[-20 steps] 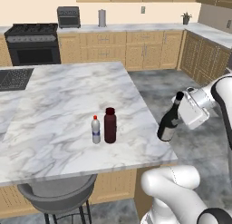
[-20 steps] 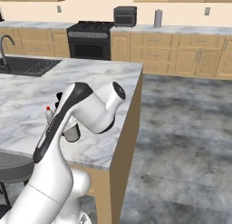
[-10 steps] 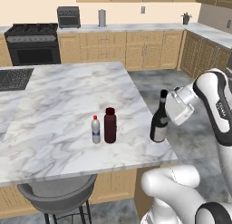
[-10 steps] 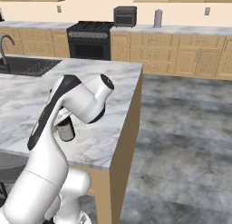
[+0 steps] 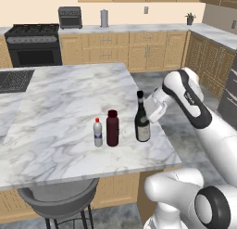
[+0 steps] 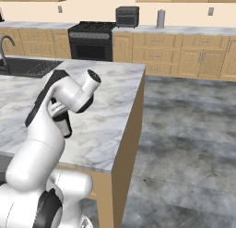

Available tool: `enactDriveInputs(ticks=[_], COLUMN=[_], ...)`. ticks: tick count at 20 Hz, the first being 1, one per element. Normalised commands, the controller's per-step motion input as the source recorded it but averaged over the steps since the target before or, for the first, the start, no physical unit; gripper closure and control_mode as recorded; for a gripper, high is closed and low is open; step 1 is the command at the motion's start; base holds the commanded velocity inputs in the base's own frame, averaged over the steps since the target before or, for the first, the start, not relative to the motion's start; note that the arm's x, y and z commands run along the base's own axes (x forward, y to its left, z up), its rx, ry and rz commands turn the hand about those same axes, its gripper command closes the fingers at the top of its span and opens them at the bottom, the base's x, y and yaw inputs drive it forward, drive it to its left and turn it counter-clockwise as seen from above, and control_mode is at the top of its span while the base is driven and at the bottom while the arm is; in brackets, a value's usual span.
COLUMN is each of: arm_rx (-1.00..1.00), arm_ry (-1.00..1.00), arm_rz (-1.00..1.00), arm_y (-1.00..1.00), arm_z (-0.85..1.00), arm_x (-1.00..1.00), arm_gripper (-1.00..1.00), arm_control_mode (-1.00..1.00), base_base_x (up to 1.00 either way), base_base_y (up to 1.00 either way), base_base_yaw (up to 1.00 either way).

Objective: Place the drinks on the dining counter in a tight cluster.

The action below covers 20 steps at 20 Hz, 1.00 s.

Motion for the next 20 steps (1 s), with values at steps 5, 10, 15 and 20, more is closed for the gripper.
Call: enactDriveInputs(ticks=[5, 10, 15, 20], arm_rx=[0.06, 0.15, 0.07, 0.03], arm_ry=[0.0, 0.04, 0.01, 0.0], arm_rz=[-0.01, 0.0, 0.0, 0.0], arm_y=[-0.05, -0.64, -0.15, 0.0], arm_z=[-0.1, 0.0, -0.3, -0.43], arm_x=[0.86, 0.15, 0.02, 0.08], arm_gripper=[1.0, 1.0, 1.0, 1.0], arm_control_mode=[-1.0, -1.0, -1.0, -1.0], base_base_x=[0.0, 0.0, 0.0, 0.0], base_base_y=[0.0, 0.0, 0.0, 0.0], base_base_yaw=[0.0, 0.0, 0.0, 0.0])
